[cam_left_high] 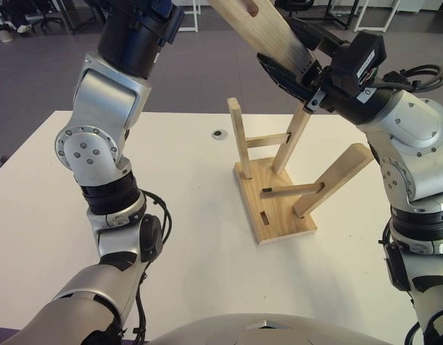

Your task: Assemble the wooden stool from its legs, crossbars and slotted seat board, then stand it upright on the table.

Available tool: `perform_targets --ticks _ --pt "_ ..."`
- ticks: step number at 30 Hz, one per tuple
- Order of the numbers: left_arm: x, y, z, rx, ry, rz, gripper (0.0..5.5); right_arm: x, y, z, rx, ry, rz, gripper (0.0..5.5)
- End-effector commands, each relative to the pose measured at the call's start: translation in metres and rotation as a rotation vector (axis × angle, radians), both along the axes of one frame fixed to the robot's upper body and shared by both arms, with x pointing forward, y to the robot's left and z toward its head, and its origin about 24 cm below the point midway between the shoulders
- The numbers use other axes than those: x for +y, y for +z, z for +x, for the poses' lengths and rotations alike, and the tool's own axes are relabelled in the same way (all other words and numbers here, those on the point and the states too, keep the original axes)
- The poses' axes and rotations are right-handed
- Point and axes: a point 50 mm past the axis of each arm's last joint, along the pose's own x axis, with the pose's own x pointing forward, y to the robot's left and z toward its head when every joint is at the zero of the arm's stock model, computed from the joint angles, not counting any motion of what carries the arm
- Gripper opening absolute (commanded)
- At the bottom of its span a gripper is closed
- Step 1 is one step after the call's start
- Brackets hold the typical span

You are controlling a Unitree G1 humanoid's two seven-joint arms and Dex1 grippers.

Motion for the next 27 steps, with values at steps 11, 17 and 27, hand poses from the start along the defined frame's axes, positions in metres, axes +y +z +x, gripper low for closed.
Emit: perform_targets --ticks 11,17,27 --pt "0.043 -0.037 -0.010 0.172 0.228 0.083 1.02 -0.096 0.030 0.010 0.167 -0.345 0.434 3.49" --pt "0.034 -0.105 -0.043 0.324 0.321 0.425 1.02 -0.162 -0.114 0.019 0.785 -0.769 0.275 3.49" --pt "0.029 -0.197 -0.057 0.805 0.560 0.192 1.02 -0.083 -0.266 -0.023 0.935 -0.504 -0.319 3.49"
